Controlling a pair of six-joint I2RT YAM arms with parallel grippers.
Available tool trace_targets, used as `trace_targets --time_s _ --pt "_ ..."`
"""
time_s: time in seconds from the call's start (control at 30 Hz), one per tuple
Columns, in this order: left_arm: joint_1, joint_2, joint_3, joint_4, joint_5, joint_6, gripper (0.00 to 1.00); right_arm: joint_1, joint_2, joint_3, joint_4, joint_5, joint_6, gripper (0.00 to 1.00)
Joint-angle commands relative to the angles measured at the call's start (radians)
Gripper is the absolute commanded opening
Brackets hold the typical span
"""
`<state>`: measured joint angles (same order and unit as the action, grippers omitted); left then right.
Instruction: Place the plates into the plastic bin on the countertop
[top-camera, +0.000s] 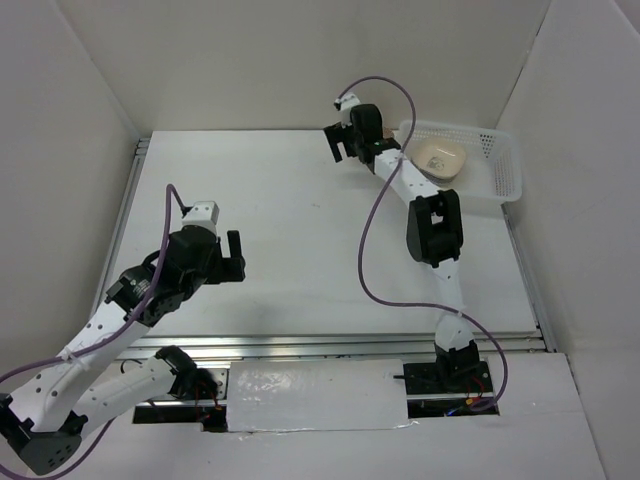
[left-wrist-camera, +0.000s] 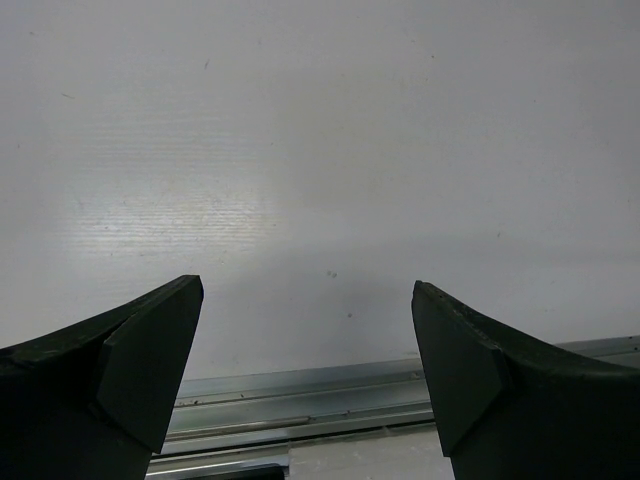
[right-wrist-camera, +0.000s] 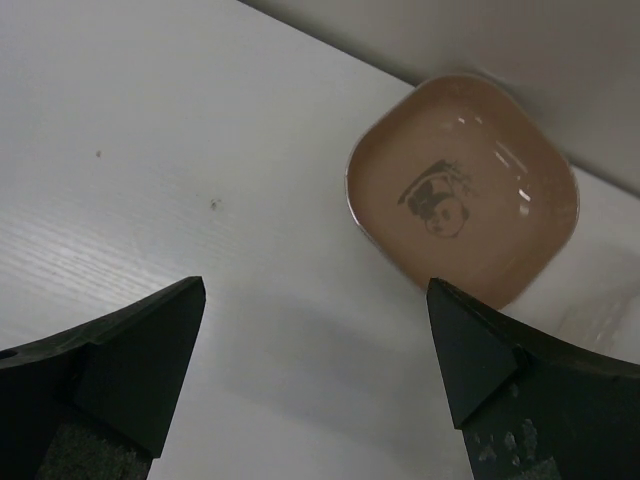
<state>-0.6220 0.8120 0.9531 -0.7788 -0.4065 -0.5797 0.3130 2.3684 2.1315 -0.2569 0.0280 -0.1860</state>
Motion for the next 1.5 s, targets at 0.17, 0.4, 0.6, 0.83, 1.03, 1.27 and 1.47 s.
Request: trace_targets --time_s 0.17,0.4,0.6,0.83,1.03,1.27,1.47 --pt "0.007 -0.007 -0.002 0.046 0.031 0.026 0.99 0.02 0.135 0.031 0.174 0.056 -0.348 1.0" --pt "0.005 0.009 -0.007 0.058 0.067 0.041 0.99 -0.012 0.178 0.087 0.168 -0.023 -0.398 1.0" --pt "0.005 0.007 -0.01 0.069 0.093 0.052 0.99 -0.026 0.25 0.186 0.087 -0.057 -0.409 1.0" --pt "0.007 -0.002 -0.011 0.07 0.104 0.055 0.99 -0.045 0.266 0.263 -0.025 -0.109 -0.408 0.98" --pt "0.007 0.007 -0.011 0.073 0.113 0.061 0.99 -0.069 0.281 0.274 -0.096 -0.106 -0.466 0.67" --pt "0.005 0.032 -0.008 0.072 0.123 0.067 0.99 -0.095 0.265 0.228 -0.071 -0.125 -0.51 0.45" --pt "0.007 0.03 -0.008 0.075 0.13 0.073 0.99 -0.091 0.264 0.205 -0.061 -0.106 -0.543 0.28"
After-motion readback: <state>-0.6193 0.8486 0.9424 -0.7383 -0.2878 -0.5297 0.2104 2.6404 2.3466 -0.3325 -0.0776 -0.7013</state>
